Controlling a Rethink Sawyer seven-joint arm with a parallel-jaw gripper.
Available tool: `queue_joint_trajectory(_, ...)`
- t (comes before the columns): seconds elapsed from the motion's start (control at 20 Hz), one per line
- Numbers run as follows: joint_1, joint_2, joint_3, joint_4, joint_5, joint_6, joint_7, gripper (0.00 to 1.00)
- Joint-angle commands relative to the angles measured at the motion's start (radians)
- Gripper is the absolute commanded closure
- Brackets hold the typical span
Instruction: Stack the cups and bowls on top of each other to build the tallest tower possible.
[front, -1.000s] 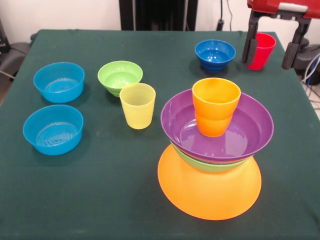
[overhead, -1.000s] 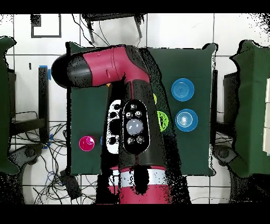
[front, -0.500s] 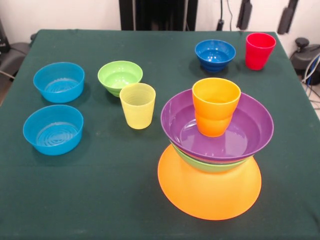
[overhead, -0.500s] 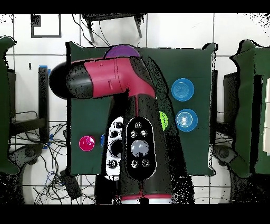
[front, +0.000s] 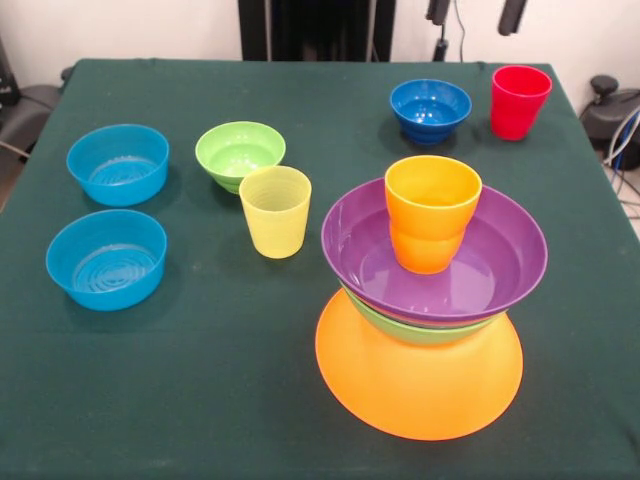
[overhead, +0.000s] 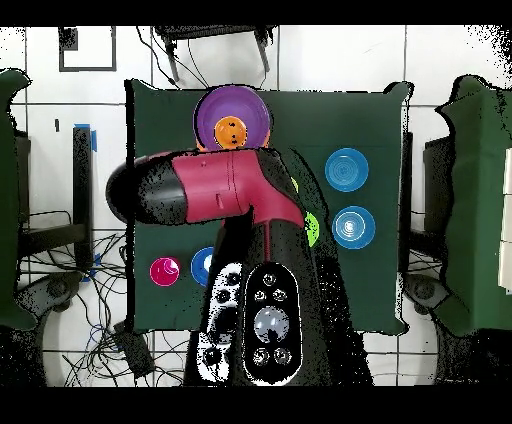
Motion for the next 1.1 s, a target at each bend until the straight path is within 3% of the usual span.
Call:
queue_joint_trajectory(0.05, -0.011, 0.046, -0.003, 0.184, -0.054, -0.121, 0.075, 0.0)
queue_joint_trajectory(1.1, -0.001, 0.148, -0.077, 0.323, -0.057, -0.404, 0.113, 0.0)
